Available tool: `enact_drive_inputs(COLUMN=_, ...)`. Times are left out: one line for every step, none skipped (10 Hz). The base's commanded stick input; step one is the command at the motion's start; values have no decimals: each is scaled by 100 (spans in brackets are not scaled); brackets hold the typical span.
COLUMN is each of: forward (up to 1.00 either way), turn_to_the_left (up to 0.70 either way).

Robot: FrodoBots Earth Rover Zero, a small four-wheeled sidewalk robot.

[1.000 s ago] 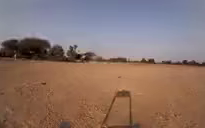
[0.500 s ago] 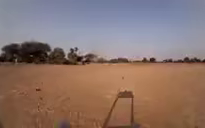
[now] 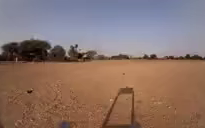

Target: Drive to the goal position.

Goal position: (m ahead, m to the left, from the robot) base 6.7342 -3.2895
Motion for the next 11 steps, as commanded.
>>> enact_drive_inputs(forward=70, turn_to_the_left=0)
enact_drive_inputs(forward=70, turn_to_the_left=0)
enact_drive_inputs(forward=70, turn_to_the_left=0)
enact_drive_inputs(forward=70, turn_to_the_left=0)
enact_drive_inputs(forward=70, turn_to_the_left=0)
enact_drive_inputs(forward=70, turn_to_the_left=0)
enact_drive_inputs(forward=70, turn_to_the_left=0)
enact_drive_inputs(forward=70, turn_to_the_left=0)
enact_drive_inputs(forward=70, turn_to_the_left=0)
enact_drive_inputs(forward=70, turn_to_the_left=0)
enact_drive_inputs(forward=70, turn_to_the_left=0)
